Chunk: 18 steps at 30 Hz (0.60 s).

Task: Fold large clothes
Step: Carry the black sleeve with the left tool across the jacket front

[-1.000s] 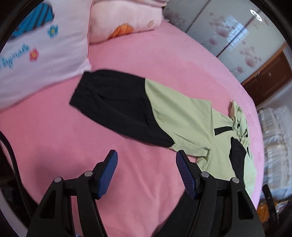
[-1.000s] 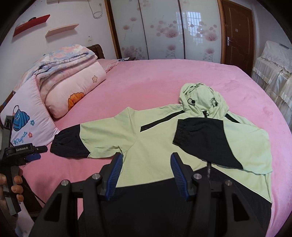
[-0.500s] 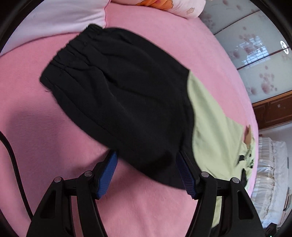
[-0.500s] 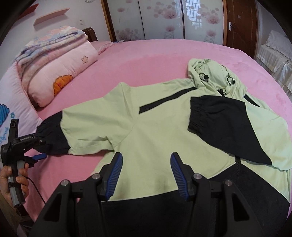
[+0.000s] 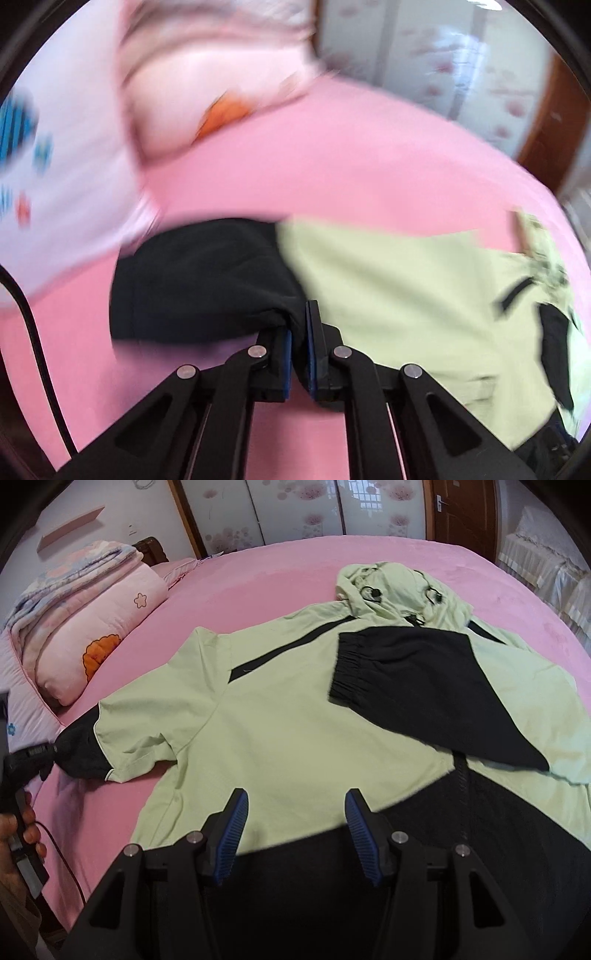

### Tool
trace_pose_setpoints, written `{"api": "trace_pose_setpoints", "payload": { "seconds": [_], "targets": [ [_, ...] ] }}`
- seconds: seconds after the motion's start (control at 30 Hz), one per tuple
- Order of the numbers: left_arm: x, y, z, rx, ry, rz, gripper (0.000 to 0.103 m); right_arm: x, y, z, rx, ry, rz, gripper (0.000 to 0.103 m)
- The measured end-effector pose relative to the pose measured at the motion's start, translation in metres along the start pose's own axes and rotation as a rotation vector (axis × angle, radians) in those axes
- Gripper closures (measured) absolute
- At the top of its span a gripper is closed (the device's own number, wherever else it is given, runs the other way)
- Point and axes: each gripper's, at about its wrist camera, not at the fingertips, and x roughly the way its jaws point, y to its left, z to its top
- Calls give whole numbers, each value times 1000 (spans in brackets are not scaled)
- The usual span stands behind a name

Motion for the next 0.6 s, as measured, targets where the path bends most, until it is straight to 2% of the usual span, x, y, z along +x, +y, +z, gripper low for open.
{"api": "trace_pose_setpoints", "payload": {
  "seconds": [0.07,0.13,0.17,0.23,0.27,0.3,0.33,0.4,0.43,0.5,0.6],
  "targets": [
    [-27,-48,5,87,-63,-67,99,-12,-17,-7,17,-11,-4,48],
    [-58,-119,1,203,-112,-171,99,-24,-36,-12,44,-23,-19,48],
    [-65,-139,-2,233,-119,-198,99,-31,-50,-16,66,-32,-27,48],
    [-78,-210,-20,323,-104,-304,99,-44,-78,-21,115,-49,-52,48],
    [-80,-229,-28,344,-94,-333,98,-52,-93,-25,143,-60,-65,48],
    [-79,-264,-44,387,-72,-376,95,-58,-107,-27,166,-68,-78,48],
    [-76,-283,-53,410,-53,-394,91,-63,-119,-31,188,-73,-92,48],
    [-61,-331,-88,479,58,-456,84,-70,-143,-38,220,-81,-125,48],
    [-53,-347,-104,503,108,-487,77,-72,-151,-40,231,-79,-137,48],
    [-39,-366,-127,527,187,-511,75,-76,-174,-49,268,-71,-156,48],
    [-27,-381,-151,546,239,-521,72,-80,-196,-58,310,-68,-159,48]
  ]
}}
